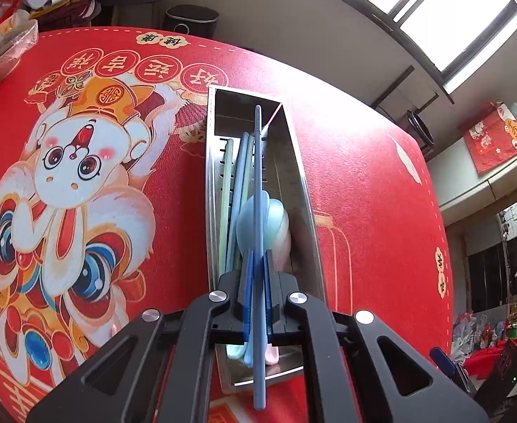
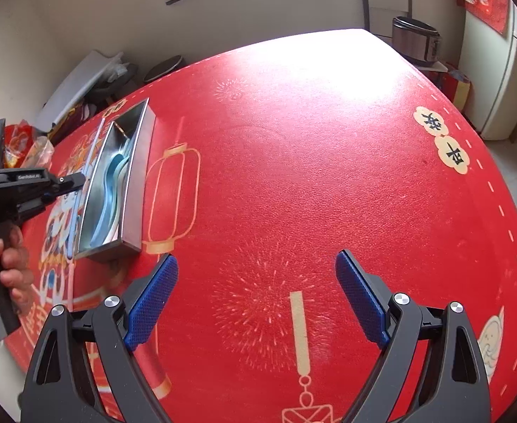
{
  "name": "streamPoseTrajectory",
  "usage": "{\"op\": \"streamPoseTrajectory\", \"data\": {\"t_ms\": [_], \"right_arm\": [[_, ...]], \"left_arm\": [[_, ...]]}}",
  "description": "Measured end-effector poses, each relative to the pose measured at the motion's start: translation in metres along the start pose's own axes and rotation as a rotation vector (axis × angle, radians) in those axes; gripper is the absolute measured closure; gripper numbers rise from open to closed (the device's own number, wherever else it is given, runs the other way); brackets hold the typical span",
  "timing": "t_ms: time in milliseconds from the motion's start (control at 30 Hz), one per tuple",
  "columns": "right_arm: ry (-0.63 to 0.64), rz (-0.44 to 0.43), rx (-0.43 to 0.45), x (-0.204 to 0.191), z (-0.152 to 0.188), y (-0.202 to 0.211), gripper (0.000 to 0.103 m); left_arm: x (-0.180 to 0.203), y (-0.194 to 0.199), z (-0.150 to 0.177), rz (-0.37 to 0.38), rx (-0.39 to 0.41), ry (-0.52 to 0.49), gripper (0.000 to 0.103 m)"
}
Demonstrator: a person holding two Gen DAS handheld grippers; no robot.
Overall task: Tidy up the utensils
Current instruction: 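Lower the blue chopstick into the steel tray and open the left tool, then move the open left tool over a pink chopstick and close on it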
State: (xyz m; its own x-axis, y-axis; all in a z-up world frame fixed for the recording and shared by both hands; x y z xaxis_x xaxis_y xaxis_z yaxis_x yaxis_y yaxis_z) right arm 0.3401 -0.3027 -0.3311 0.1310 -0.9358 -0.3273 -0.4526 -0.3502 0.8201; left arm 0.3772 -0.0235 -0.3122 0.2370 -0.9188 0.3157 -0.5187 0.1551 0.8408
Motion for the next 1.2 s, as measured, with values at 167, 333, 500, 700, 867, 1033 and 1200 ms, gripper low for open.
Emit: {"op": "streamPoseTrajectory", "data": {"t_ms": [167, 333, 500, 700, 867, 1033, 1200], "right_arm": [[-0.013, 0.009, -0.001, 0.009, 0.0, 0.001, 0.015], [-0.016, 0.008, -0.006, 0.01, 0.001, 0.002, 0.015], [-0.01, -0.001, -0.006, 0.004, 0.002, 0.004, 0.015], [0.002, -0.033, 0.001, -0.014, 0.004, 0.01, 0.015], [0.039, -0.06, -0.008, -0.039, 0.013, 0.01, 0.015], [0.075, -0.102, -0.034, -0.065, 0.03, 0.008, 0.015], [0.112, -0.123, -0.093, -0.085, 0.054, -0.001, 0.015]], "left_arm": [[-0.008, -0.019, -0.009, -0.056, -0.025, -0.018, 0.097], [-0.009, -0.032, -0.013, -0.082, -0.041, -0.042, 0.097], [-0.003, -0.027, -0.015, -0.069, -0.03, -0.075, 0.082], [-0.003, 0.0, -0.013, -0.044, 0.001, -0.122, 0.064], [-0.016, 0.032, 0.004, -0.053, 0.02, -0.165, 0.044], [-0.047, 0.065, 0.038, -0.118, 0.034, -0.186, 0.022], [-0.085, 0.08, 0.085, -0.189, -0.006, -0.192, 0.014]]}}
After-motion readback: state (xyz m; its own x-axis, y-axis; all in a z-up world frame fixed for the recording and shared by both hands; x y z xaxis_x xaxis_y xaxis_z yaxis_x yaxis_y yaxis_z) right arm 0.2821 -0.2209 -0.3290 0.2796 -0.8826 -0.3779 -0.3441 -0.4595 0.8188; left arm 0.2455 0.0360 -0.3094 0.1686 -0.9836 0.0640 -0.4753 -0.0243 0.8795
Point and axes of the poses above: each gripper's, at about its wrist camera, not at the fingertips, and y roughly against the way its jaws point, x to its right, z to its underside, the point moved 8 cm from there along -y, roughly the way its jaws point, and after that the axes turned 6 degrees about -y, right-handed, at the moved point
